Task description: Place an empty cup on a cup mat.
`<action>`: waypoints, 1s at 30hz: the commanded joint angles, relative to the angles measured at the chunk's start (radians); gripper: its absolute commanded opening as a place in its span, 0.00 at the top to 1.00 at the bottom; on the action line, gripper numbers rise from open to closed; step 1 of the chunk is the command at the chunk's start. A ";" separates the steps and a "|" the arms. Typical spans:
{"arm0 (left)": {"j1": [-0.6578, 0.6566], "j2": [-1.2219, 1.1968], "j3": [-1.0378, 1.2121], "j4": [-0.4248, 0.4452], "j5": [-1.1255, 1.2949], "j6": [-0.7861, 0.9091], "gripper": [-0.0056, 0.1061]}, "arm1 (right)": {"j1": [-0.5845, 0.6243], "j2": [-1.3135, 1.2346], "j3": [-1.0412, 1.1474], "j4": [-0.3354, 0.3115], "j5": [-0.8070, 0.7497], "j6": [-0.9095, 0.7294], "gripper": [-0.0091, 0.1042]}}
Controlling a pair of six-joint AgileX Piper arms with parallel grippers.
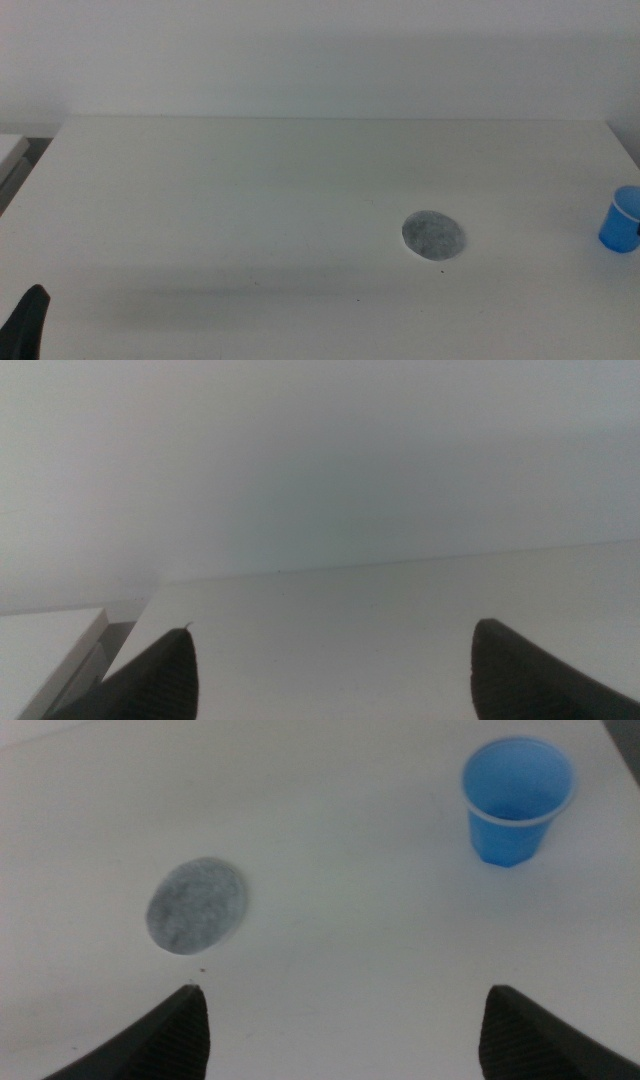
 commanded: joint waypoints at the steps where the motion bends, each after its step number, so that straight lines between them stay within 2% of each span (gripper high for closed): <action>1: -0.001 -0.004 0.000 -0.007 -0.005 -0.003 0.11 | -0.007 0.009 -0.019 0.016 0.000 0.002 0.10; 6: -0.001 -0.004 0.000 -0.007 -0.005 -0.003 0.11 | -0.007 0.028 -0.032 0.035 0.002 0.001 0.10; 8: -0.001 -0.004 0.000 -0.007 -0.005 -0.003 0.11 | -0.018 0.122 -0.112 -0.018 0.074 0.081 0.10; 10: -0.001 -0.004 0.000 -0.007 -0.005 -0.003 0.11 | -0.047 0.223 -0.185 -0.043 0.139 0.075 0.10; 13: -0.001 -0.004 0.000 -0.007 -0.005 -0.003 0.11 | -0.141 0.365 -0.294 -0.043 0.195 0.029 0.12; 19: -0.001 -0.004 0.000 -0.007 -0.005 -0.003 0.11 | -0.338 0.633 -0.457 0.060 0.196 -0.079 0.15; 24: -0.001 -0.004 0.000 -0.007 -0.005 -0.003 0.11 | -0.396 0.836 -0.562 0.057 0.196 -0.100 0.19; 30: -0.001 -0.004 0.000 -0.007 -0.005 -0.003 0.11 | -0.396 1.045 -0.658 0.044 0.184 -0.105 0.27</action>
